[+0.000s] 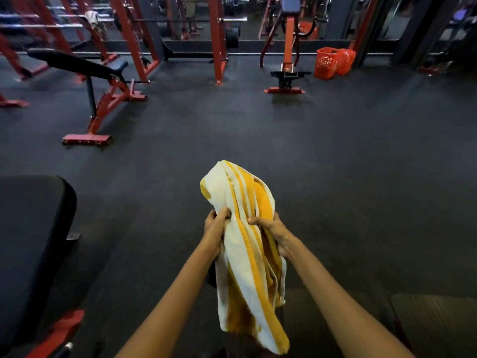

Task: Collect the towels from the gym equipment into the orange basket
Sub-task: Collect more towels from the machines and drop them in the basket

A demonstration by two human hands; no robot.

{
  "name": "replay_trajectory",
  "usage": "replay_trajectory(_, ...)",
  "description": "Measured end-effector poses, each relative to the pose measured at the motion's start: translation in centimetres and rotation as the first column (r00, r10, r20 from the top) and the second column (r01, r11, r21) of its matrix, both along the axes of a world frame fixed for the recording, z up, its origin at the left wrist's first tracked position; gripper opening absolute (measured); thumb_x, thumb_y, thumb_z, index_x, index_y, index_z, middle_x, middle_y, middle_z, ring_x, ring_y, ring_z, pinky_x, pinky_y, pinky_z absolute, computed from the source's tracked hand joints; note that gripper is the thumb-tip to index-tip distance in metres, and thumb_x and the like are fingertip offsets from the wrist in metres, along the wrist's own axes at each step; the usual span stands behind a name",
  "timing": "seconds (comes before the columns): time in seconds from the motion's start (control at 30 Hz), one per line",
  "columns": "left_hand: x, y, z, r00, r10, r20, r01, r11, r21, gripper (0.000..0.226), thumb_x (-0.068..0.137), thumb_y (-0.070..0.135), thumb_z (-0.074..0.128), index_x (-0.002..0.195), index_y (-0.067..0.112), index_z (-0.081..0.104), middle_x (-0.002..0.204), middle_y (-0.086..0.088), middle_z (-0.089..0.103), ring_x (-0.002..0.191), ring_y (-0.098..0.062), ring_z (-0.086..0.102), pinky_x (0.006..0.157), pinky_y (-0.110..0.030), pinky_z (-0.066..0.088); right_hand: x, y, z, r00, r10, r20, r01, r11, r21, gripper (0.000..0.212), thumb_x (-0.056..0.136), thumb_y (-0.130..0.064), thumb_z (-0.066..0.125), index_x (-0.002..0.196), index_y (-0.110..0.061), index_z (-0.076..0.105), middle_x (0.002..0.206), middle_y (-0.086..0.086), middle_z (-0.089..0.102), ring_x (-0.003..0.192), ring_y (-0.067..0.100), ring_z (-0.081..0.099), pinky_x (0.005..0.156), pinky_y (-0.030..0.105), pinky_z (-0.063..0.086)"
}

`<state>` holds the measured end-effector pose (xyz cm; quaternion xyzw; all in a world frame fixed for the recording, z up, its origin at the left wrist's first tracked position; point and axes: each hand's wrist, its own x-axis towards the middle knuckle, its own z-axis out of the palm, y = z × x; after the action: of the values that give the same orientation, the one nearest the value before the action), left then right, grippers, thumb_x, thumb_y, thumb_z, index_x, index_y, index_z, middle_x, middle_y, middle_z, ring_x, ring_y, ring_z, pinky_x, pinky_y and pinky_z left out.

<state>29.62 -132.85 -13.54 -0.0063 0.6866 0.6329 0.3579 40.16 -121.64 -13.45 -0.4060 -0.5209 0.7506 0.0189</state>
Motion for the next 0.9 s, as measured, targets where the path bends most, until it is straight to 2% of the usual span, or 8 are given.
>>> replay_trajectory(0.1,-3.5,2.7,0.0,0.999,-0.032,-0.007,0.032,0.999,0.004,0.052,0.087,0.038,0.056,0.131,0.011,0.051,0.126,-0.012,0.059,0.104,-0.025,0.059,0.085,-0.038,0.049,-3.9,3.2,0.0,0.997,-0.072,-0.002,0.072,0.997,0.013,0.106,0.054,-0.037,0.084,0.142,-0.026,0.026,0.137,0.009,0.046,0.118,0.030,0.049,0.105,0.050,0.041)
replay_trajectory(0.2,-8.3,5.8,-0.2,0.987,-0.151,0.048,0.148,0.988,0.051,0.084,0.057,0.059,0.067,0.130,0.021,0.052,0.127,-0.008,0.062,0.111,-0.027,0.061,0.099,-0.045,0.048,-8.7,6.9,-0.9,0.988,-0.152,-0.014,0.152,0.988,0.017,0.087,0.069,-0.028,0.079,0.141,-0.022,0.029,0.134,0.010,0.047,0.115,0.029,0.049,0.099,0.044,0.042)
replay_trajectory(0.27,-11.8,8.2,-0.3,0.964,-0.258,0.058,0.253,0.964,0.085,0.100,0.051,0.069,0.070,0.138,0.025,0.045,0.130,-0.004,0.060,0.117,-0.026,0.059,0.103,-0.047,0.045,-12.1,9.3,-1.3,0.983,-0.181,-0.012,0.181,0.983,0.027,0.087,0.071,-0.028,0.077,0.141,-0.021,0.027,0.134,0.010,0.046,0.113,0.028,0.048,0.095,0.042,0.042)
replay_trajectory(0.37,-16.2,11.7,0.0,0.933,-0.360,0.022,0.358,0.931,0.072,0.089,0.068,0.058,0.071,0.142,0.022,0.038,0.133,-0.003,0.057,0.120,-0.024,0.056,0.104,-0.045,0.044,-16.3,12.4,-1.6,0.968,-0.249,0.016,0.248,0.967,0.050,0.090,0.070,-0.030,0.077,0.142,-0.019,0.024,0.136,0.011,0.043,0.117,0.031,0.046,0.095,0.043,0.041)
replay_trajectory(0.47,-21.6,16.1,0.3,0.906,-0.423,-0.030,0.424,0.904,0.054,0.095,0.065,0.051,0.076,0.144,0.023,0.033,0.133,-0.002,0.056,0.117,-0.022,0.057,0.101,-0.042,0.047,-21.1,16.3,-1.3,0.943,-0.330,0.051,0.330,0.944,0.010,0.089,0.071,-0.035,0.075,0.142,-0.017,0.024,0.136,0.013,0.043,0.119,0.032,0.045,0.094,0.043,0.040)
replay_trajectory(0.6,-27.1,22.8,1.0,0.894,-0.431,-0.127,0.441,0.895,0.066,0.069,0.080,0.032,0.071,0.140,0.022,0.039,0.130,-0.002,0.055,0.108,-0.019,0.057,0.084,-0.031,0.049,-26.1,22.0,-0.7,0.915,-0.401,0.050,0.402,0.916,-0.019,0.091,0.071,-0.038,0.075,0.143,-0.016,0.024,0.137,0.014,0.044,0.120,0.033,0.046,0.095,0.044,0.041)
replay_trajectory(0.77,-31.1,31.9,1.0,0.902,-0.411,-0.134,0.427,0.895,0.125,0.058,0.082,0.026,0.070,0.135,0.018,0.047,0.125,-0.004,0.059,0.099,-0.016,0.062,0.070,-0.022,0.052,-28.9,30.2,-0.4,0.909,-0.417,-0.006,0.416,0.907,-0.066,0.096,0.064,-0.044,0.080,0.142,-0.022,0.029,0.133,0.011,0.049,0.115,0.032,0.052,0.101,0.052,0.043)
replay_trajectory(0.9,-34.1,41.8,0.7,0.895,-0.434,-0.102,0.445,0.877,0.180,0.054,0.084,0.022,0.068,0.134,0.015,0.048,0.126,-0.008,0.060,0.103,-0.022,0.062,0.079,-0.031,0.055,-30.6,39.3,-0.3,0.888,-0.447,-0.106,0.440,0.894,-0.086,0.095,0.066,-0.043,0.080,0.143,-0.024,0.029,0.131,0.009,0.053,0.115,0.031,0.055,0.100,0.053,0.045)
